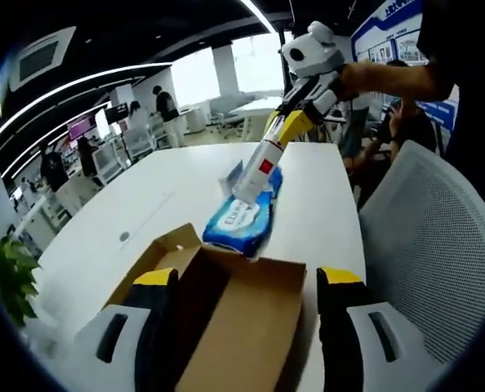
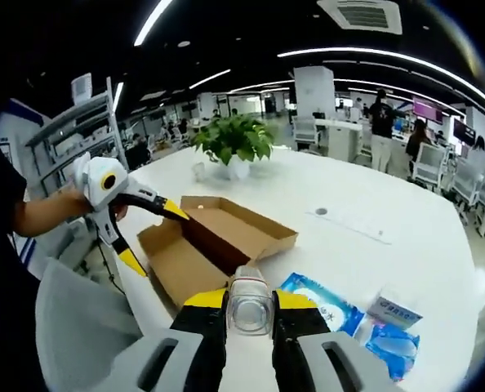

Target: Operate the shoe box by opening the lid, removing the specified soft item, and placing it in the target area until the item is outside and the box remains undamaged.

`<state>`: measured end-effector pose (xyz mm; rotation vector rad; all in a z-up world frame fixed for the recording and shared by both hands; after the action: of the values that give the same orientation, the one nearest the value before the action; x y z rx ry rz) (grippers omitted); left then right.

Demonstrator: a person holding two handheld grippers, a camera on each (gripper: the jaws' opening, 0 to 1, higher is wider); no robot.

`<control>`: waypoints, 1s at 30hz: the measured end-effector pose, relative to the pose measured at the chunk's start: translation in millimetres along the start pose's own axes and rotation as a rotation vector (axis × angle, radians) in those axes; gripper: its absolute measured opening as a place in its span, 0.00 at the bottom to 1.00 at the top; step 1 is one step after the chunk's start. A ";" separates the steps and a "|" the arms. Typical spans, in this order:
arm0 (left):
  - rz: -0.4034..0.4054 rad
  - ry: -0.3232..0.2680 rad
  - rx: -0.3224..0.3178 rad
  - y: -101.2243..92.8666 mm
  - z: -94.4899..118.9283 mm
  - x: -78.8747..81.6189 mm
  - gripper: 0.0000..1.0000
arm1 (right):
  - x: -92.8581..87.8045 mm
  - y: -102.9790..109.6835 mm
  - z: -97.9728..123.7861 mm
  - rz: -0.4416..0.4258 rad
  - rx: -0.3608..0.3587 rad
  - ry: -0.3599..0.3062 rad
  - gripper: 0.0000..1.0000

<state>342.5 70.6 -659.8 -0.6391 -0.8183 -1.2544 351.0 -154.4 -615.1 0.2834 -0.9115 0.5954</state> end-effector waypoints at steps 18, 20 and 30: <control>0.116 -0.051 0.078 -0.8 23.7 -10.1 0.81 | 16.0 -36.6 -23.3 0.230 0.013 0.058 0.16; 0.132 -0.054 0.086 -0.4 26.7 -12.7 0.81 | 16.9 -40.3 -27.9 0.263 0.021 0.069 0.16; 0.187 -0.066 0.144 0.1 42.9 -27.0 0.83 | 17.3 -51.1 -46.5 0.404 0.047 0.112 0.16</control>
<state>332.0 120.1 -657.5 -0.6284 -0.8742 -1.0002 419.8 -167.4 -627.7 0.1049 -0.8516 0.9965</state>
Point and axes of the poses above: the point that each gripper's makers call its tool centre point, and the gripper's own axes: z roughly backward along the fingers, y roughly to its left, x roughly out of its top, the point moved 5 cm from there along z, roughly backward along the fingers, and after that the axes turned 10 degrees about -x, right-handed, at the moved point
